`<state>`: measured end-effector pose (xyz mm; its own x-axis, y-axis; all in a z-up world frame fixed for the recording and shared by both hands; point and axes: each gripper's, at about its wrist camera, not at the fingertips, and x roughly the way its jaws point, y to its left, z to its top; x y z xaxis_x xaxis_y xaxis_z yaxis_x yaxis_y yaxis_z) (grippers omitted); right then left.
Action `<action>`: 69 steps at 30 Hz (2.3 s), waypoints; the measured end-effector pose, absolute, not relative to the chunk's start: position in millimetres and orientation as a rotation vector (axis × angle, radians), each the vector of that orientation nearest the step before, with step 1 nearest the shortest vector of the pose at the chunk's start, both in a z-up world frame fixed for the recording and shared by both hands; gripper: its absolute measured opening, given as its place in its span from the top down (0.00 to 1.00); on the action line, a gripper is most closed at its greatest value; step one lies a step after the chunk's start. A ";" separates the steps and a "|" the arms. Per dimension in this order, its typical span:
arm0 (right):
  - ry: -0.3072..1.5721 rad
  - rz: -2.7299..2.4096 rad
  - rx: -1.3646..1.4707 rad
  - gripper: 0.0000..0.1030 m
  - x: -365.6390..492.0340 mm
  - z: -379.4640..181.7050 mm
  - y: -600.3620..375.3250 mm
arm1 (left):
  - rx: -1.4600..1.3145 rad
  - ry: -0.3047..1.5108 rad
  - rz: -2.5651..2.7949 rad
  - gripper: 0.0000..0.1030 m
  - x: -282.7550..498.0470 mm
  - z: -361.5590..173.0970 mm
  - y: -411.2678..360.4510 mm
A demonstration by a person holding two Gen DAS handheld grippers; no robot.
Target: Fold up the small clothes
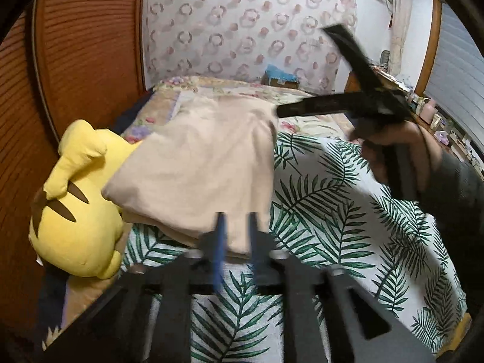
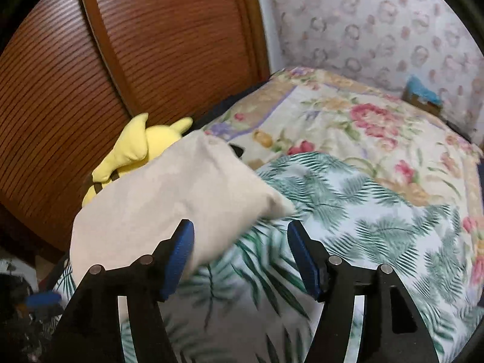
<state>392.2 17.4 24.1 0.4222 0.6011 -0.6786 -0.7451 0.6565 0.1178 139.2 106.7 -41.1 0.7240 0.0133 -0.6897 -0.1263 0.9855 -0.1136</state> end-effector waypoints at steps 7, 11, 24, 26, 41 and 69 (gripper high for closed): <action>0.566 0.736 -0.186 0.36 297.3 55.8 -67.3 | -0.105 0.630 0.069 0.20 115.5 -12.6 90.3; 0.501 0.678 -0.150 0.35 234.4 64.2 -114.2 | -0.077 0.589 0.047 0.20 106.8 4.3 71.9; 0.347 0.441 -0.018 0.16 78.2 66.4 -203.8 | -0.021 0.489 -0.028 0.20 77.5 37.6 1.5; 0.322 0.409 -0.011 0.16 59.9 67.4 -208.8 | -0.020 0.471 -0.040 0.20 70.6 42.4 -6.3; 0.274 0.357 0.012 0.16 6.7 55.7 -200.3 | -0.010 0.434 -0.029 0.20 46.4 58.5 -20.4; 0.286 0.372 0.006 0.16 18.6 58.1 -220.4 | -0.034 0.438 0.004 0.20 47.3 56.0 -15.4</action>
<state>18.6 -220.4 58.1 0.8919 0.3592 -0.2747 -0.3574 0.9321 0.0585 47.3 -15.4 56.0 0.9058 -0.0032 -0.4238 -0.0114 0.9994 -0.0320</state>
